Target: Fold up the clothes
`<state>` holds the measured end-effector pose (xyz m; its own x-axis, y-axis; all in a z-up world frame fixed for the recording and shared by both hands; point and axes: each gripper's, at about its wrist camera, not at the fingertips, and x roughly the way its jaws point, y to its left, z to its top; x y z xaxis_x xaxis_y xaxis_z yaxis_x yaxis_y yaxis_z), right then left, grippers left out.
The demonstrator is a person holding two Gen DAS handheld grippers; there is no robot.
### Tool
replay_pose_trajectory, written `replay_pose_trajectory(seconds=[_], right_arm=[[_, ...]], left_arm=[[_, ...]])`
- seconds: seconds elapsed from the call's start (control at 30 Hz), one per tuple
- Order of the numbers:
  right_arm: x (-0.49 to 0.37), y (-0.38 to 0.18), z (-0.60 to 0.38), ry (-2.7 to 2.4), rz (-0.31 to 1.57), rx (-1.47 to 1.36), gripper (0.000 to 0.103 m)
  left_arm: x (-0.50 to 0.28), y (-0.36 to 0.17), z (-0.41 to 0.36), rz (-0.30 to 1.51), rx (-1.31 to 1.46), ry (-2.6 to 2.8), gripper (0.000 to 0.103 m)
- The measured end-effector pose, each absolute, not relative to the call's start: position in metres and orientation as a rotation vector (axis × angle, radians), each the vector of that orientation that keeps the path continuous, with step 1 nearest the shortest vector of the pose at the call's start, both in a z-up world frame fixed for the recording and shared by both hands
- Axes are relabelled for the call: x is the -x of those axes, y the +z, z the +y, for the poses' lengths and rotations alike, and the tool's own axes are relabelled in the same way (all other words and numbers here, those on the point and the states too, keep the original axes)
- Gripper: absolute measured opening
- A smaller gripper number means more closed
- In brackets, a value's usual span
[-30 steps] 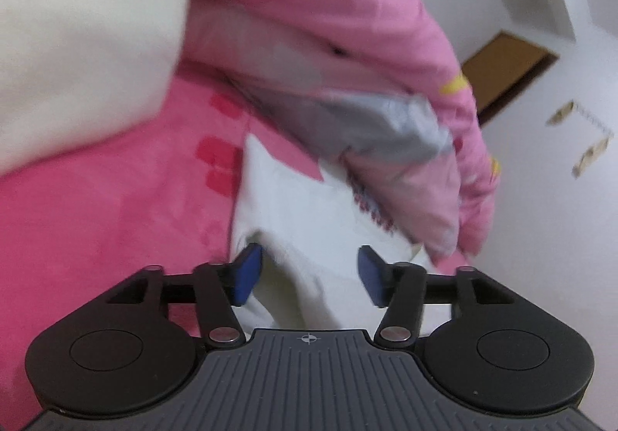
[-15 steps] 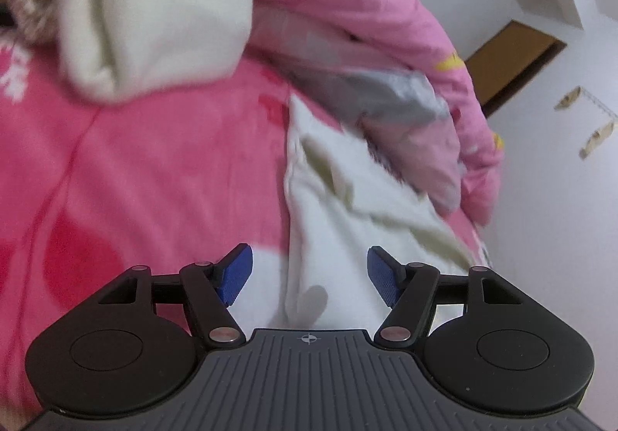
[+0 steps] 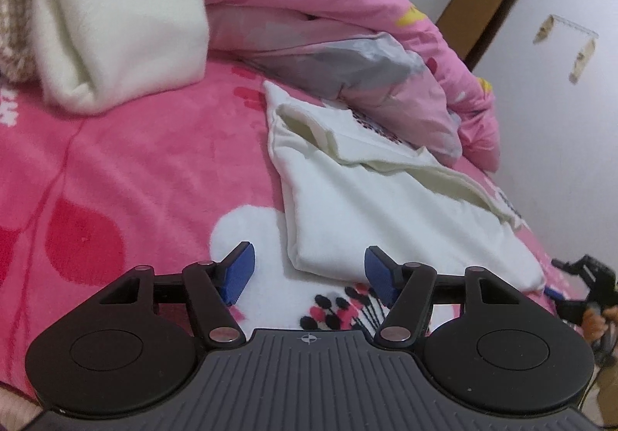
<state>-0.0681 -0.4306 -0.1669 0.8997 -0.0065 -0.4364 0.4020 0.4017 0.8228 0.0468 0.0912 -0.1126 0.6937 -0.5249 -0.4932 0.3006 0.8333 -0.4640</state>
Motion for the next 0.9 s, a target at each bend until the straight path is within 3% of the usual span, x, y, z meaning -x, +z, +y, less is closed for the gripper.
replay_pose_trajectory(seconds=[0.73,0.83,0.9], right_arm=[[0.063,-0.176,-0.411,-0.203,0.404,-1.032,0.056],[0.063,-0.177,-0.411,-0.202,0.400,-1.032,0.056],[0.064,-0.178,-0.411,-0.200,0.394,-1.036,0.056]], left_arm=[[-0.048,-0.117,0.083,0.627,0.292,-0.503,0.048],[-0.052,-0.119,0.084,0.637,0.320,-0.499,0.039],[-0.054,-0.119,0.083,0.642,0.328,-0.504,0.027]])
